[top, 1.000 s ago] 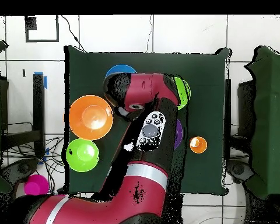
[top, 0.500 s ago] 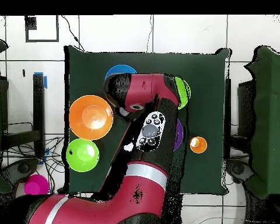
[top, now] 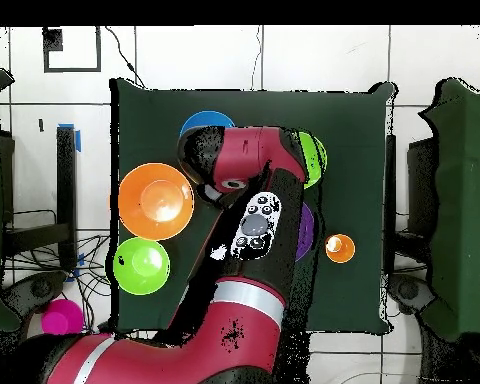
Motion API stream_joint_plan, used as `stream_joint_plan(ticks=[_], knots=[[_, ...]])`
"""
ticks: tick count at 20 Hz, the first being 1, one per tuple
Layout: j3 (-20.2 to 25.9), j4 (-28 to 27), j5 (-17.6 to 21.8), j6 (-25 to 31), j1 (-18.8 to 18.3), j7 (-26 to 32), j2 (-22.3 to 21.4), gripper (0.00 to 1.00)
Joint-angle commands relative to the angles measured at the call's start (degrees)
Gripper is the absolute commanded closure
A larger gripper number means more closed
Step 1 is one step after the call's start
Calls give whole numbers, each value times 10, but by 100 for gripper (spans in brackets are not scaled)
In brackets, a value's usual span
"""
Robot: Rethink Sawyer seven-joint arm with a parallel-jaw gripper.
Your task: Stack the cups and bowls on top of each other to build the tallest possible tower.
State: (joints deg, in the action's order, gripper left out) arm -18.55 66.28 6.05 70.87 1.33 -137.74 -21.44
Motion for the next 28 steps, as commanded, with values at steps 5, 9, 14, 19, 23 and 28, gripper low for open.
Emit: stream_joint_plan(ticks=[5, 9, 14, 19, 23, 28], knots=[[34, 1, 24, 39, 9, -8, 32, 100], [34, -2, 25, 37, 8, -6, 33, 100], [32, 1, 34, 8, 11, -1, 30, 0], [31, -6, 33, 38, 12, 2, 31, 0], [31, -11, 33, 40, 13, 4, 33, 0], [34, -11, 31, 38, 12, 4, 35, 0]])
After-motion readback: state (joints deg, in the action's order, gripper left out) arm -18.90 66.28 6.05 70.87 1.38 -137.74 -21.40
